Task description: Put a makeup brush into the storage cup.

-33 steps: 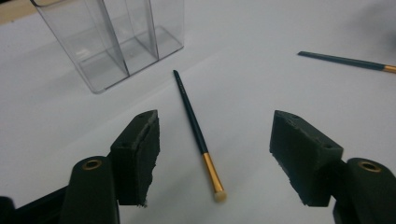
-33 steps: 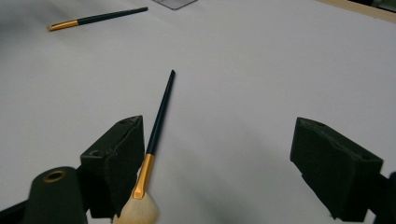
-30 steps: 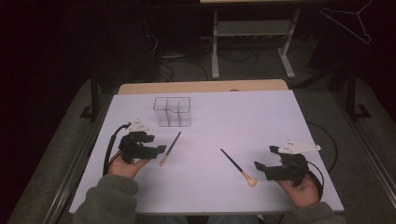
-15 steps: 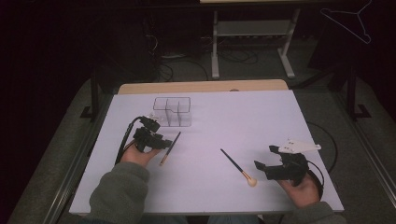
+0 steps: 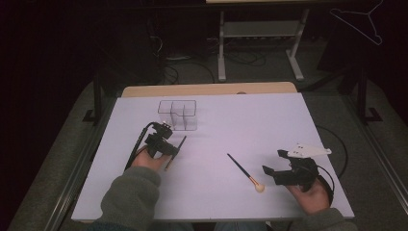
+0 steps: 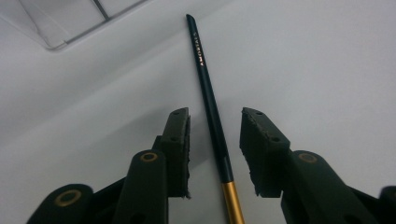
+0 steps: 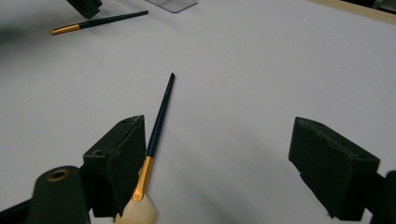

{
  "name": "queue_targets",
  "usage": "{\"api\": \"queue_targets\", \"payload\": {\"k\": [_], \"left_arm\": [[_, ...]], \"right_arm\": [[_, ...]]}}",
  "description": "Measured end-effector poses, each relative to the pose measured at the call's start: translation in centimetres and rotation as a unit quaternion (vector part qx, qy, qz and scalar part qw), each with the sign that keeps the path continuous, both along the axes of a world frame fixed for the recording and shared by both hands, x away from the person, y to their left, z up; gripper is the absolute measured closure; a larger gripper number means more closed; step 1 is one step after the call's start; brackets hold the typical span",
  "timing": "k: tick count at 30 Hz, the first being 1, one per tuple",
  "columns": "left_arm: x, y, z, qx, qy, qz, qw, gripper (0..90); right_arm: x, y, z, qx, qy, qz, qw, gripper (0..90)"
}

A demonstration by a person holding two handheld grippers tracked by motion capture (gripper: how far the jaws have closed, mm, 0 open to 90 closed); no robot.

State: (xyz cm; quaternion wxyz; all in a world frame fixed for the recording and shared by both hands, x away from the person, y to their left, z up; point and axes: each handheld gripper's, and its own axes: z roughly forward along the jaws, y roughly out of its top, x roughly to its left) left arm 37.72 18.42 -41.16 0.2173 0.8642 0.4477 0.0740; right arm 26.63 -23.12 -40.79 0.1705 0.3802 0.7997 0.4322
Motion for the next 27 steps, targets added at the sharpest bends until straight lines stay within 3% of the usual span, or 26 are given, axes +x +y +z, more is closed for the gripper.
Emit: {"api": "queue_targets", "payload": {"k": [10,13,21,27], "left_arm": [[0.1,-0.3,-0.6,0.014,0.019,0.0,0.9997,68.7],[0.1,-0.5,-0.9,0.025,0.026,-0.002,0.9994,70.0],[0.0,-1.2,-0.9,0.057,0.014,0.001,0.9983,77.7],[0.4,-2.0,-0.7,0.08,0.032,0.007,0.9962,83.4]], "right_arm": [[0.0,0.0,0.0,-0.002,-0.002,0.002,1.0,18.0],[0.0,0.0,0.0,-0.002,-0.002,0.002,1.0,18.0],[0.1,0.0,0.1,-0.003,-0.004,0.003,1.0,18.3],[0.0,0.2,0.2,-0.003,-0.003,0.005,1.0,18.5]]}}
